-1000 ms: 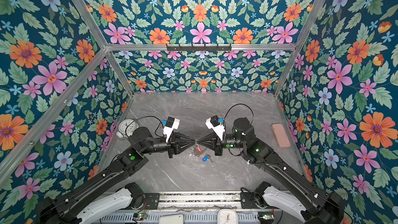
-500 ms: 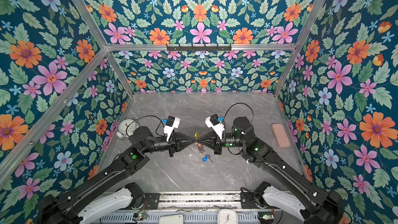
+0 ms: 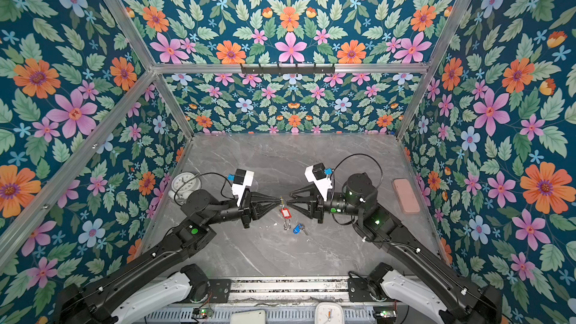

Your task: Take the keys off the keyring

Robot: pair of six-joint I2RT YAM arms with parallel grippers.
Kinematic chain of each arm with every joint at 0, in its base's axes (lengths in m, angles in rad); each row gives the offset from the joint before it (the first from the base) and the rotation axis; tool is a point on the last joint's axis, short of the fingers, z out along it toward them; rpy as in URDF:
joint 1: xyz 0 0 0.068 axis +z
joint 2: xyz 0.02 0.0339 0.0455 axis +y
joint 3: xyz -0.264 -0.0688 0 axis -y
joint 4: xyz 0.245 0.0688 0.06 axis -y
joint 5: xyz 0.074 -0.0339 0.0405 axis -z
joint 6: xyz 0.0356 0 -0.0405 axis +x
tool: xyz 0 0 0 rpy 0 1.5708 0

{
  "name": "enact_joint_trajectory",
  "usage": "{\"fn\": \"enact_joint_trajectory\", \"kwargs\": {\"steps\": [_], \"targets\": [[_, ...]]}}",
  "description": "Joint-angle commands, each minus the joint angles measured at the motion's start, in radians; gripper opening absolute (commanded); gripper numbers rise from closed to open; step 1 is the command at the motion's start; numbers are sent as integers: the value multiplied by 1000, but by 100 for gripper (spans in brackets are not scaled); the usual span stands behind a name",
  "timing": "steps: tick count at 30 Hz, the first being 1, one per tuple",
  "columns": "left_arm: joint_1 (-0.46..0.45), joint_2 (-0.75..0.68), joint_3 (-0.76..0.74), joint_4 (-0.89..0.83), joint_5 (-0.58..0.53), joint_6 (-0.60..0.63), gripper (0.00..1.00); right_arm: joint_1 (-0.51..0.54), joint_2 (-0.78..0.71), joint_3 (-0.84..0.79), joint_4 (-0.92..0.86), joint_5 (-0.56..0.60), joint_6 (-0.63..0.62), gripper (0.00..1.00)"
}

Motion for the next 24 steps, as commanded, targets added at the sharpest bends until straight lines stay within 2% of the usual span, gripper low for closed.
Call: {"fn": "enact_joint_trajectory", "kwargs": {"steps": [1, 14, 24], "targets": [[1, -12, -19, 158, -40, -30, 0, 1, -39, -29, 155, 82, 80, 42], [1, -12, -68, 356, -97, -102, 0, 11, -12, -117, 424, 99, 276, 43], [0, 9, -78, 408, -97, -126, 0, 116, 99, -92, 505, 107, 290, 41]]}}
